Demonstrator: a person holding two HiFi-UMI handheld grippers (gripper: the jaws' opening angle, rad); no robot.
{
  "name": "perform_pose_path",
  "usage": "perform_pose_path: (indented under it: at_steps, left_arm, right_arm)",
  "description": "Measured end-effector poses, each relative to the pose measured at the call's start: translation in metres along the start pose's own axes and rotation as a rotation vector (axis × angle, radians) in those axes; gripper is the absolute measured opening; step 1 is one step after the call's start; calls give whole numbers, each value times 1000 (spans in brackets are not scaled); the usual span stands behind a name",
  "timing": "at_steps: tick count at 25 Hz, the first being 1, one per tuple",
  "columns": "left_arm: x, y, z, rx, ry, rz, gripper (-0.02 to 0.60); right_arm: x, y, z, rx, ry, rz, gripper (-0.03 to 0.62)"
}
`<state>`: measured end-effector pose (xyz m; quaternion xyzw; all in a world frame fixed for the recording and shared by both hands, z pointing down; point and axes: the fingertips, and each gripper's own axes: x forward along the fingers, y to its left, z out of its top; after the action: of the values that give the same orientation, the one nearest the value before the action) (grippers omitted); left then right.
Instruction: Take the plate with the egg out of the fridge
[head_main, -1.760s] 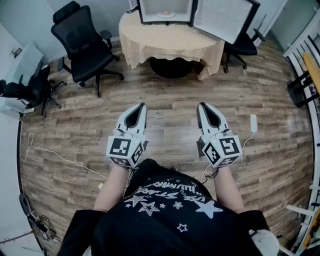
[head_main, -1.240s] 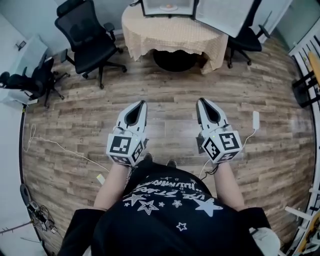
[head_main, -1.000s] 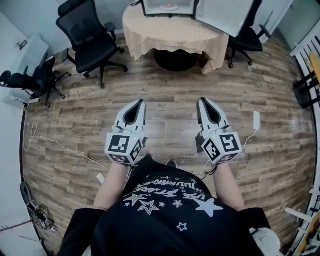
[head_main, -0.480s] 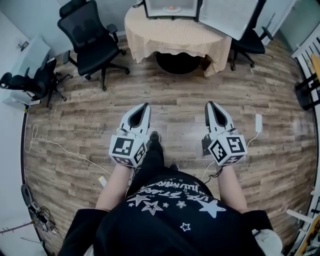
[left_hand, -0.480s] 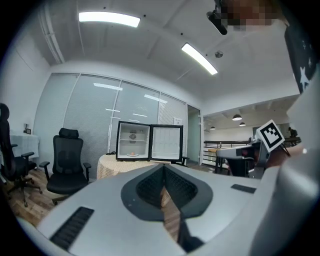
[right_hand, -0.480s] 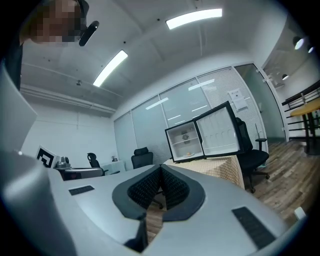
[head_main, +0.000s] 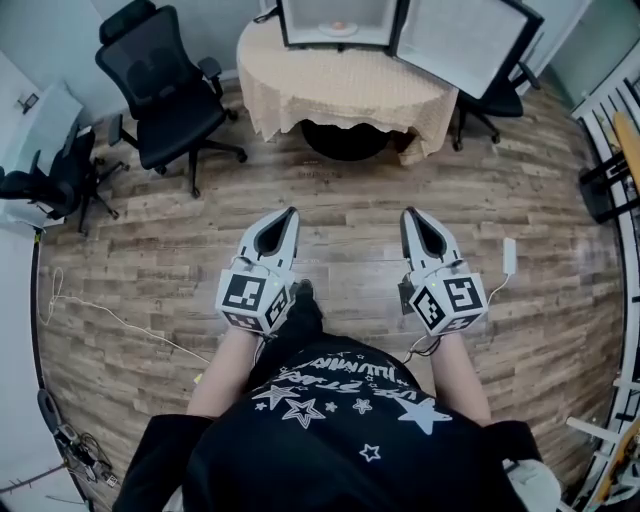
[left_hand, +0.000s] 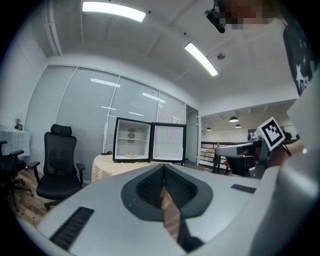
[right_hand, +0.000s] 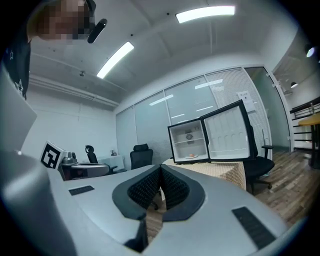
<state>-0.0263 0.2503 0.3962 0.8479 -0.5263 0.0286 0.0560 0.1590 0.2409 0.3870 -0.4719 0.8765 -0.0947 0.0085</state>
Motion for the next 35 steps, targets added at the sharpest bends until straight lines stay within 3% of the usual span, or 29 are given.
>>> perform_pose_path:
  at_steps: [8,20,27,35]
  left_arm:
    - [46,66,7,-22,15,-2,6]
    - [100,142,17,-31,16,-45,6]
    - [115,182,18,-55,-3,-69,6]
    - [116,215,20,-50,-14,-33,6]
  right_arm:
    - [81,-7,14,14,0,-21,25]
    - [161,-21,24,66,6,-120,25]
    - [192,-24,19,152,10,-171,25]
    - [198,-26,11,179,27,-199,25]
